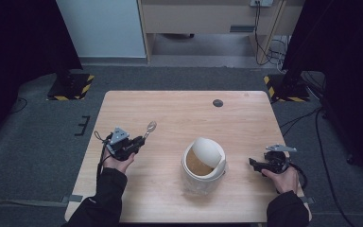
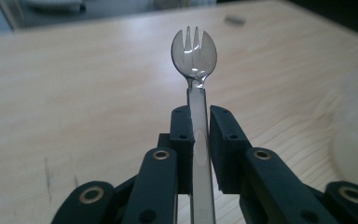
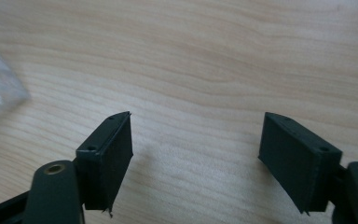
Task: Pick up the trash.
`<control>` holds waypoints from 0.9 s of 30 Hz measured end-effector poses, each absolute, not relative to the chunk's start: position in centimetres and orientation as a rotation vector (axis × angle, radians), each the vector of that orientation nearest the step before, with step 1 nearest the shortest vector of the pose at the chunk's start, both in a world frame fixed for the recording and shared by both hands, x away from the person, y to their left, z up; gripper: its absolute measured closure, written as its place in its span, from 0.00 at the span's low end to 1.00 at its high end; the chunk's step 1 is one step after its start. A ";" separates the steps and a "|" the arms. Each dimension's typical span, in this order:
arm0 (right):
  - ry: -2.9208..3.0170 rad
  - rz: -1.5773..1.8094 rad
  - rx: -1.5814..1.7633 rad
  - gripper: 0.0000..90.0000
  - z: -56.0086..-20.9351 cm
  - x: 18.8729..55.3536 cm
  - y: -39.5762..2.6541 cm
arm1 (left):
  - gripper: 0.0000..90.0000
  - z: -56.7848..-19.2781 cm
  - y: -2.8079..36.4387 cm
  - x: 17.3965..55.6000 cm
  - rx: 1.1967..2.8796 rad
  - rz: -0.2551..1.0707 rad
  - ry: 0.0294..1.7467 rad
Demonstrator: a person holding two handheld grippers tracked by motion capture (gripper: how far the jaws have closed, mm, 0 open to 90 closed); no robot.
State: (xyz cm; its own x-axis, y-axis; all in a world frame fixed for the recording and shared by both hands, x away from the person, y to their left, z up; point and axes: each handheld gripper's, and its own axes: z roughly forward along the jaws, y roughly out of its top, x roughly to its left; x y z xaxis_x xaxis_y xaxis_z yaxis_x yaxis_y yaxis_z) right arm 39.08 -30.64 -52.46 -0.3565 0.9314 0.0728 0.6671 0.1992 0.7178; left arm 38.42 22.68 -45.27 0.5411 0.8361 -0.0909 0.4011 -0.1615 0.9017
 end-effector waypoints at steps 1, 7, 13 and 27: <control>2.092 0.971 1.493 0.33 -52.2 39.1 -30.6 | 0.88 -44.6 22.7 38.0 1.750 0.549 1.010; 2.026 1.089 1.469 0.37 -50.2 39.0 -30.5 | 0.88 -42.5 22.5 36.2 1.696 0.581 0.915; 1.901 1.264 1.359 0.40 -46.2 38.5 -29.5 | 0.88 -39.8 21.3 34.8 1.647 0.606 0.799; 1.719 1.590 1.226 0.49 -39.1 35.9 -28.0 | 0.88 -36.6 18.9 32.3 1.585 0.599 0.652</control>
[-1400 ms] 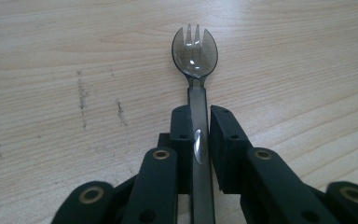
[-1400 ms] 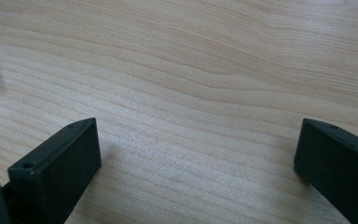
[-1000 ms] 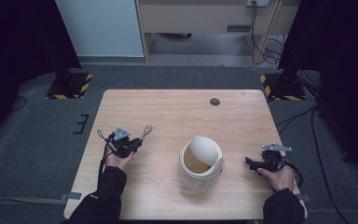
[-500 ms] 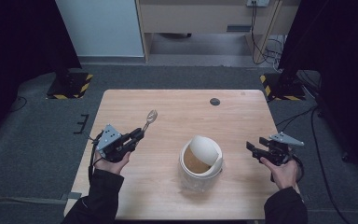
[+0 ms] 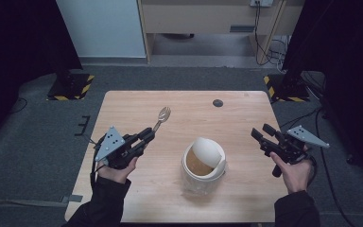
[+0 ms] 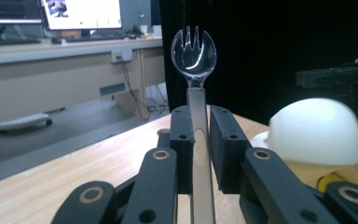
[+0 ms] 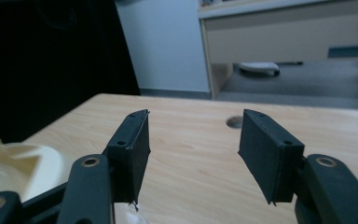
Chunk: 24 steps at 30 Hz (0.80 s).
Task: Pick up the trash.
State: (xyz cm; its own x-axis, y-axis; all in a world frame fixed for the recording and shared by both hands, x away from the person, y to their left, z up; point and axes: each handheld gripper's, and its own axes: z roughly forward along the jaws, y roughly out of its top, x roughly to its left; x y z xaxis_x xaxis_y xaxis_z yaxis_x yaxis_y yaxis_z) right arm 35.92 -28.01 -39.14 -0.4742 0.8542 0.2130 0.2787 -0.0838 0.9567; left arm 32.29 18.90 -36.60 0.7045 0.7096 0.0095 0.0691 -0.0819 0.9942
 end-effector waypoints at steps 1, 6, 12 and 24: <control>1.713 1.609 1.212 0.49 -38.7 35.7 -27.8 | 0.88 -36.5 18.7 32.1 1.585 0.600 0.642; 1.705 1.708 1.157 0.49 -36.9 34.8 -25.9 | 0.88 -36.3 17.5 31.5 1.584 0.592 0.594; 1.725 1.791 1.098 0.50 -35.4 33.9 -23.6 | 0.88 -36.6 15.9 30.9 1.608 0.578 0.545; 1.766 1.921 1.008 0.51 -33.8 32.6 -20.5 | 0.88 -37.3 12.9 30.4 1.638 0.523 0.470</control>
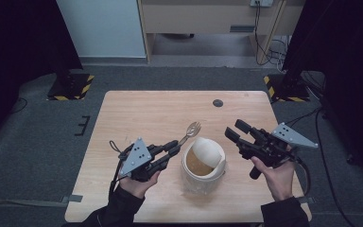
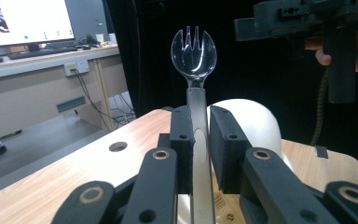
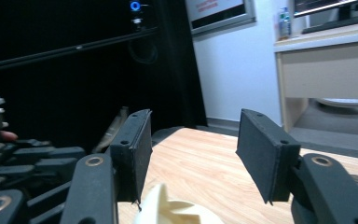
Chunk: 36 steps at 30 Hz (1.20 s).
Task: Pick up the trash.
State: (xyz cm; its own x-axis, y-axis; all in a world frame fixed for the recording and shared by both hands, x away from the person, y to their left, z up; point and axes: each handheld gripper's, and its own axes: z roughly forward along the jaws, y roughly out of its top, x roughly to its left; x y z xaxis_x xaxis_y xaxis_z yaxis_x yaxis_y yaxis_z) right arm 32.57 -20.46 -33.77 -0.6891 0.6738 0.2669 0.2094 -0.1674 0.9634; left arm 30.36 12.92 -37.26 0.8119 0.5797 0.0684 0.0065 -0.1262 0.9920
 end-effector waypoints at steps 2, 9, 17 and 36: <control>1.783 1.965 1.015 0.51 -34.0 32.6 -19.8 | 0.88 -37.2 11.8 30.2 1.642 0.519 0.436; 1.810 2.023 1.020 0.52 -34.3 32.6 -19.0 | 0.88 -37.0 10.1 29.8 1.652 0.545 0.378; 1.843 2.086 1.014 0.53 -34.6 32.5 -18.2 | 0.88 -37.4 9.9 30.0 1.660 0.533 0.392; 1.928 2.101 0.969 0.92 -34.8 32.1 -17.2 | 0.89 -37.7 9.7 29.7 1.662 0.496 0.395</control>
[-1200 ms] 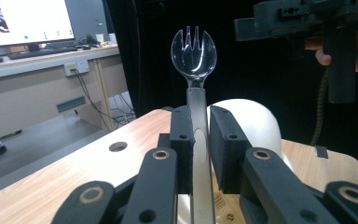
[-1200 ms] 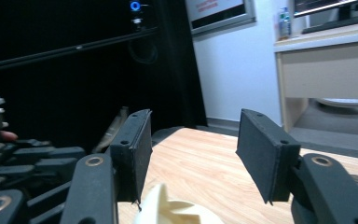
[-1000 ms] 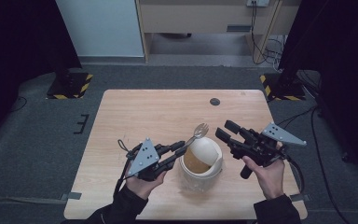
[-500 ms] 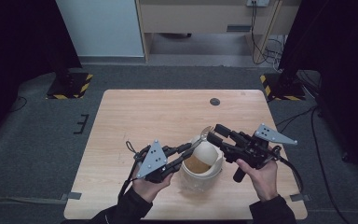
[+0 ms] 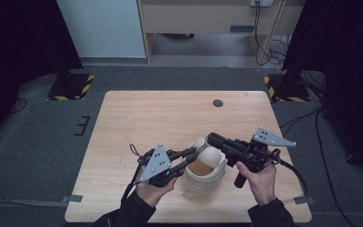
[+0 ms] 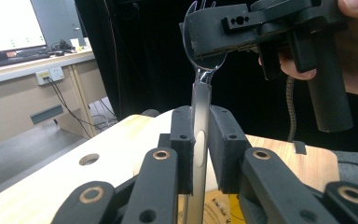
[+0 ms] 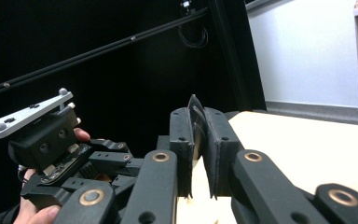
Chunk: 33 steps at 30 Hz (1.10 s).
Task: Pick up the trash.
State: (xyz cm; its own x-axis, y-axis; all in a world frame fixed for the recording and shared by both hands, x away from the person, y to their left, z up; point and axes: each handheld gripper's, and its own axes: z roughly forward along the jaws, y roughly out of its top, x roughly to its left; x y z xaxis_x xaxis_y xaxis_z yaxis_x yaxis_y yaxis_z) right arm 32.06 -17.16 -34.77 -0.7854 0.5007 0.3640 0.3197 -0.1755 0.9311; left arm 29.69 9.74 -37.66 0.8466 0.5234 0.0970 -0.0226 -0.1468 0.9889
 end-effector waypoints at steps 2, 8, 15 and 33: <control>1.913 2.106 0.960 0.93 -34.6 32.0 -17.4 | 0.86 -37.5 10.3 29.6 1.648 0.491 0.414; 1.849 2.112 0.932 0.93 -33.7 31.7 -18.5 | 0.75 -38.0 13.9 29.8 1.661 0.494 0.528; 1.843 2.081 0.913 0.93 -33.3 31.4 -18.8 | 0.50 -42.3 20.2 30.7 1.727 0.462 0.807; 1.959 1.901 0.822 0.93 -33.6 30.7 -17.3 | 0.26 -49.2 27.4 34.4 1.933 0.519 1.174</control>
State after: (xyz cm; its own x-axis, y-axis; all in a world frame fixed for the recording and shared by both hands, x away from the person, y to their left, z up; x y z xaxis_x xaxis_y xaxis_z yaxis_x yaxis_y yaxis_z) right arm 30.72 -17.26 -33.58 -0.7950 0.5795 0.1792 0.1965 -0.0334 0.9799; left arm 34.45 27.38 -49.19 0.4852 0.8726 -0.0567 0.5451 -0.2511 0.7999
